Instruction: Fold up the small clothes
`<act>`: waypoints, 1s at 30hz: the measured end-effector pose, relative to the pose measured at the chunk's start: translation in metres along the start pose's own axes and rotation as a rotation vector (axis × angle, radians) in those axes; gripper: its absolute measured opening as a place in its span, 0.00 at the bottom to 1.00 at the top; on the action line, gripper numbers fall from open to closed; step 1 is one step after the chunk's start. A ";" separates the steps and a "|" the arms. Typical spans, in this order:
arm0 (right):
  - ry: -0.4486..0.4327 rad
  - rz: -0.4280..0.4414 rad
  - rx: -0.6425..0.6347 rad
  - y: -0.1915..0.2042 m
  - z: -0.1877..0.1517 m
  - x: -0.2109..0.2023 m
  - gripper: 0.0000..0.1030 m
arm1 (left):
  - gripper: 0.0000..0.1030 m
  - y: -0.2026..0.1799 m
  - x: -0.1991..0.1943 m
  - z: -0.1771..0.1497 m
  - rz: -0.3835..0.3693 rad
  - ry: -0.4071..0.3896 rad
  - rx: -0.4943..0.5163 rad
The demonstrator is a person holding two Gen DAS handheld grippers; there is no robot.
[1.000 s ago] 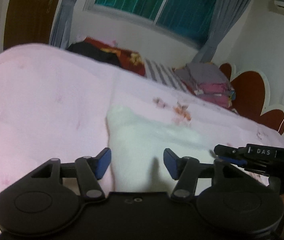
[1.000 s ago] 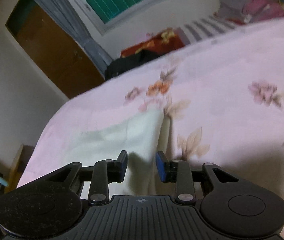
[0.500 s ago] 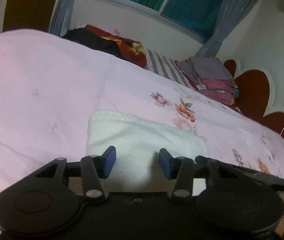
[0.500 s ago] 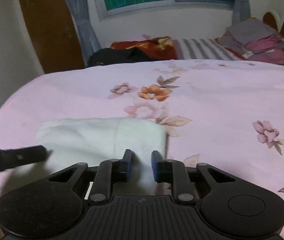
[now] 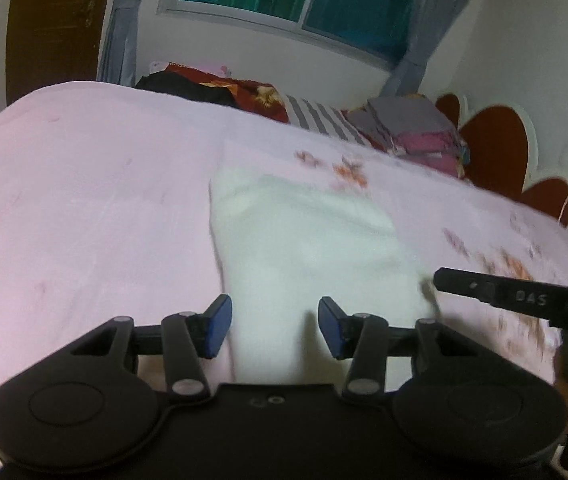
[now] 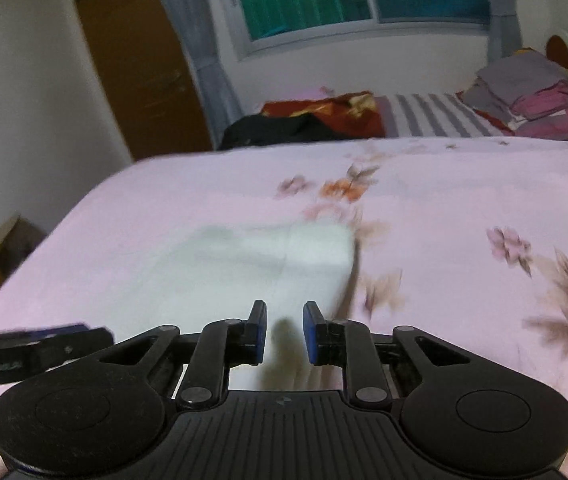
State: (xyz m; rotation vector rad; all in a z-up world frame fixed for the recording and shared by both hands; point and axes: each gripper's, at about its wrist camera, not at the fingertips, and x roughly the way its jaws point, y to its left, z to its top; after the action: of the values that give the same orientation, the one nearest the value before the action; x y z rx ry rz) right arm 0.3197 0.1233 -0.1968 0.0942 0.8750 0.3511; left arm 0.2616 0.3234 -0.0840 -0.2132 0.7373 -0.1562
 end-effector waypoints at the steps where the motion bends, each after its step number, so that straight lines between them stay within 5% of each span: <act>1: 0.006 0.001 0.001 0.002 -0.010 -0.008 0.20 | 0.44 -0.002 -0.004 -0.007 -0.003 0.005 0.004; 6: 0.060 0.012 0.003 0.015 -0.050 -0.027 0.20 | 0.44 -0.008 -0.002 -0.033 -0.013 0.070 -0.022; 11: 0.125 -0.100 -0.088 0.021 -0.083 -0.022 0.20 | 0.44 -0.015 0.000 -0.043 -0.010 0.086 -0.038; 16: 0.133 -0.126 -0.012 0.013 -0.089 -0.024 0.20 | 0.49 -0.023 -0.003 -0.045 0.038 0.094 -0.009; 26: 0.131 -0.125 0.059 0.006 -0.089 -0.028 0.21 | 0.98 -0.027 -0.021 -0.038 0.162 0.101 -0.013; 30: 0.128 -0.130 0.059 0.009 -0.081 -0.033 0.22 | 0.99 -0.033 -0.038 -0.036 0.184 0.127 -0.021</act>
State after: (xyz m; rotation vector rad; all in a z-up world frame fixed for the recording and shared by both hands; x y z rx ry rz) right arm 0.2358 0.1155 -0.2227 0.0695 1.0135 0.2109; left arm 0.2073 0.2952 -0.0769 -0.1555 0.8811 0.0134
